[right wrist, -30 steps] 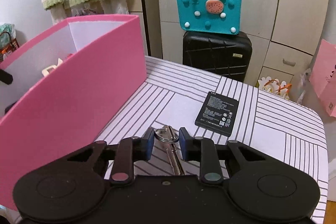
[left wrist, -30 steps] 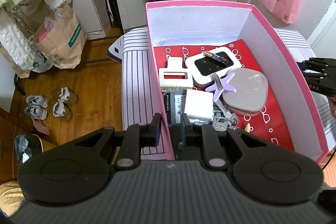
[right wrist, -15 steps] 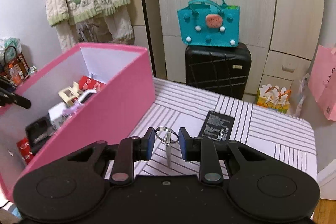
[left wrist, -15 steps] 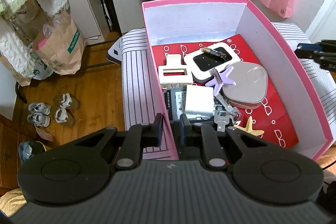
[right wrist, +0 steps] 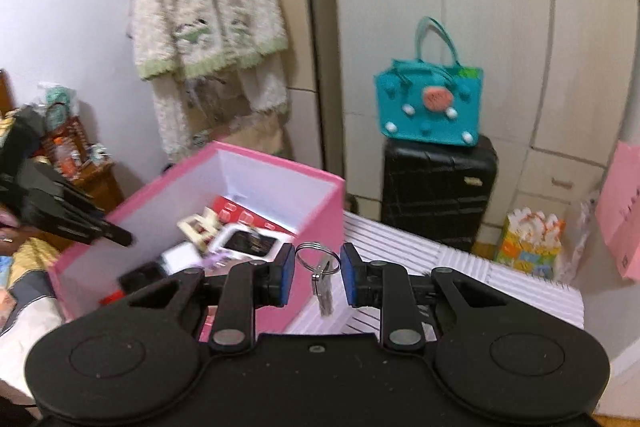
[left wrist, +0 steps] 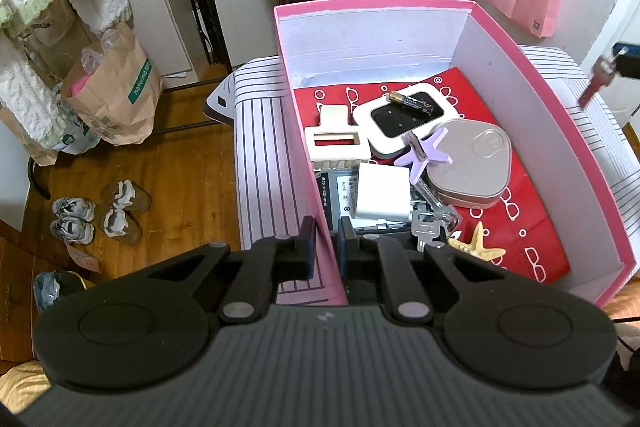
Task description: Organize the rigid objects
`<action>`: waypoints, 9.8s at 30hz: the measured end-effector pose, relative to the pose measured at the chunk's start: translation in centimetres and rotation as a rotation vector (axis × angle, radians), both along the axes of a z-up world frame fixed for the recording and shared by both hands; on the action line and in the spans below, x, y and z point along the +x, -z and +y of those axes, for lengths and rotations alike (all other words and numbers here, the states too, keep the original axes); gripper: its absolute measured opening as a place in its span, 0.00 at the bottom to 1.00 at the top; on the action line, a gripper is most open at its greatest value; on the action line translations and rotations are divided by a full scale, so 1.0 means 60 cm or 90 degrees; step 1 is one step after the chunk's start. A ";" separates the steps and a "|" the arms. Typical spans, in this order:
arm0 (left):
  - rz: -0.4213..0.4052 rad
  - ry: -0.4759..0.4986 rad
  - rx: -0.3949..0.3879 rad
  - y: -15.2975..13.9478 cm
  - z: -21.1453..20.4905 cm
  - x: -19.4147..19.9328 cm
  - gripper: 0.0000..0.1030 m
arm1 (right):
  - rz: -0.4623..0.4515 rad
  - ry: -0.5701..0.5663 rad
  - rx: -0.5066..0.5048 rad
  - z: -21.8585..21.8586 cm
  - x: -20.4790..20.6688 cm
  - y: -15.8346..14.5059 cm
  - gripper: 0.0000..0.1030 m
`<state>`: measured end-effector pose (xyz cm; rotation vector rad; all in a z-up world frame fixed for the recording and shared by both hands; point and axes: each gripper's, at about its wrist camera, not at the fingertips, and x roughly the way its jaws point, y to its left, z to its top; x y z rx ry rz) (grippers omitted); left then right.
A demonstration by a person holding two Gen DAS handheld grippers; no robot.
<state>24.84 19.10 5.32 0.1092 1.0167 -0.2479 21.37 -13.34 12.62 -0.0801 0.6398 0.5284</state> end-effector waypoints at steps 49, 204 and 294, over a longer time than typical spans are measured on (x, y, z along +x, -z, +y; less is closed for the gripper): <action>0.013 -0.028 -0.007 -0.004 0.006 -0.001 0.10 | 0.060 0.032 0.057 -0.022 0.074 0.059 0.35; -0.160 0.004 -0.051 -0.089 -0.200 -0.239 0.46 | -0.021 0.123 -0.027 -0.009 -0.189 -0.024 0.99; -0.278 -0.162 0.036 -0.036 -0.266 -0.372 1.00 | -0.068 0.392 -0.076 -0.041 -0.347 0.051 1.00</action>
